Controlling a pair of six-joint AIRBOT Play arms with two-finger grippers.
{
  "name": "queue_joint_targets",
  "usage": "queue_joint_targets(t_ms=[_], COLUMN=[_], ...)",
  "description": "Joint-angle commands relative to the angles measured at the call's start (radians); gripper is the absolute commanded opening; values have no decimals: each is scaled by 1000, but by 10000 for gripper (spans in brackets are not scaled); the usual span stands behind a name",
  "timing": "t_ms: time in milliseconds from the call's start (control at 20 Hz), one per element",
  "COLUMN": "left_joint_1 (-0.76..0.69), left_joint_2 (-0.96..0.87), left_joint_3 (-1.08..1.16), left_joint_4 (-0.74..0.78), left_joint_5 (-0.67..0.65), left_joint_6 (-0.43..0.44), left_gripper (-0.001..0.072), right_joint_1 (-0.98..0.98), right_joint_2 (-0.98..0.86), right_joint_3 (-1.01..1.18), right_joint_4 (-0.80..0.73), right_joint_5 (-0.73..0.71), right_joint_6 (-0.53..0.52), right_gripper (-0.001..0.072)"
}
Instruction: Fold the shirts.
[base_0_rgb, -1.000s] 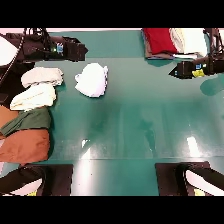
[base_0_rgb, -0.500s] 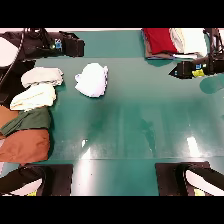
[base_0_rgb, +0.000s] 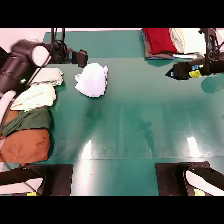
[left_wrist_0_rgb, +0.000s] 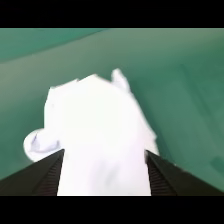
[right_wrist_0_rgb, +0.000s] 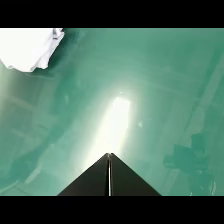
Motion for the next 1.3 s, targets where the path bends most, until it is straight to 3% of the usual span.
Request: queue_joint_targets(t_ms=[0,250,400,500,700,1000,1250], left_joint_1=[118,139,133,135,136,106,-117], left_joint_2=[-184,-343,-347,-344,-249,145,216], left_joint_3=[0,0,11,77,268,365,348], left_joint_4=[-134,-337,-357,-344,-314,-311,-312], left_joint_5=[8,7,-20,-111,-218,-229,-301], left_joint_6=[-80,63,74,76,128,166,204], left_gripper=[608,607,577,22,25,24,26], right_joint_1=[32,31,31,31,31,29,29], right_joint_2=[0,0,0,0,27,58,23], right_joint_3=[0,0,0,0,42,276,462], right_joint_4=[0,1,1,1,0,-11,-11], right_joint_5=[0,0,0,0,0,-45,-39], right_joint_6=[0,1,0,0,0,0,0], right_gripper=[13,13,13,13,13,13,13])
